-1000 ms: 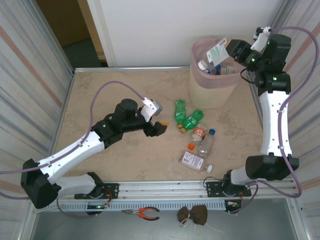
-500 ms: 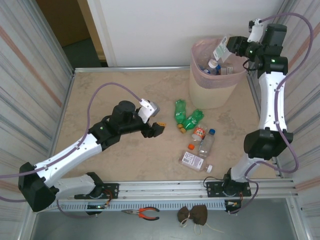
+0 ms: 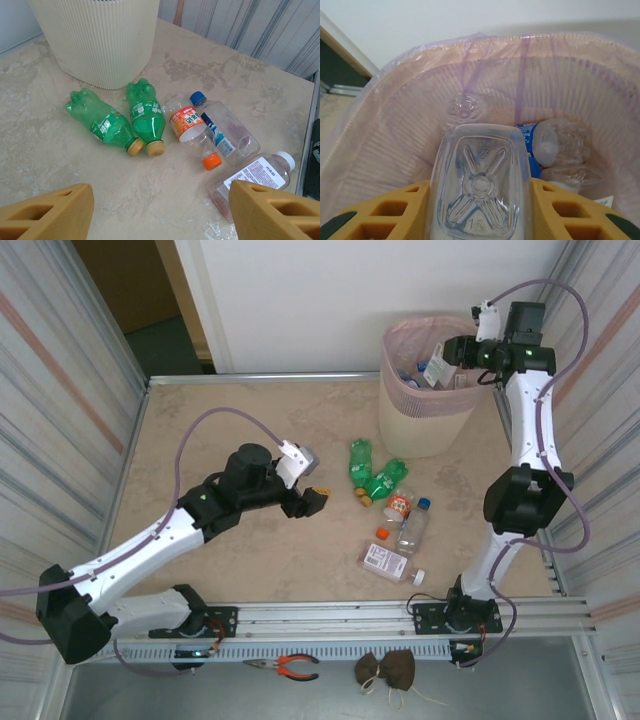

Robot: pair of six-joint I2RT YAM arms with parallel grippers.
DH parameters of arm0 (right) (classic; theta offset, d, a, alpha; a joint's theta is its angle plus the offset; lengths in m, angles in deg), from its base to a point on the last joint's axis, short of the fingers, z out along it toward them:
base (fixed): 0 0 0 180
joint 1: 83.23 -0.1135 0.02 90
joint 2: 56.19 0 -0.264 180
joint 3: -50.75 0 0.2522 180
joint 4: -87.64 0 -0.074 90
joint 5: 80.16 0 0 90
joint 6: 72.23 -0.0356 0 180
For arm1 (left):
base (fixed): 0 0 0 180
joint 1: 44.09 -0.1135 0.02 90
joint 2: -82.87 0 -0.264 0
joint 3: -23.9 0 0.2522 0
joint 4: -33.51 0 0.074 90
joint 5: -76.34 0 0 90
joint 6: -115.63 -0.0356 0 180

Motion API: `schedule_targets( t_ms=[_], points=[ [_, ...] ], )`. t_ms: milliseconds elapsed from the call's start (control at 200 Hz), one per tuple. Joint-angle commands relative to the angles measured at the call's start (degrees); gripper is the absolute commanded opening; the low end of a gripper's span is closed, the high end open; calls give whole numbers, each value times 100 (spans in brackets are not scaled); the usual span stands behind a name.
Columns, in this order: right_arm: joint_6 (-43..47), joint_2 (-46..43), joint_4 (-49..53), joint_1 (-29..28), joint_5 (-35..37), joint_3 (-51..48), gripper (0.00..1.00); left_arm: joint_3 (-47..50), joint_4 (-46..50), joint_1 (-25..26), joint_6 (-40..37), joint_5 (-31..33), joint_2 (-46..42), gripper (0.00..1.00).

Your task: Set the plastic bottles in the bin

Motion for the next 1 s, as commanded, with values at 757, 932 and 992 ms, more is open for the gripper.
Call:
schedule_targets(
  t_ms=[757, 932, 992],
  points=[
    [-3, -343, 517, -465, 957, 580, 62, 89, -67, -118, -13, 17, -74, 72],
    [-133, -823, 420, -587, 933, 157, 59, -18, -44, -118, 96, 5, 170, 71],
    [-212, -1058, 308, -625, 914, -89, 59, -82, -35, -118, 184, 17, 324, 71]
  ],
)
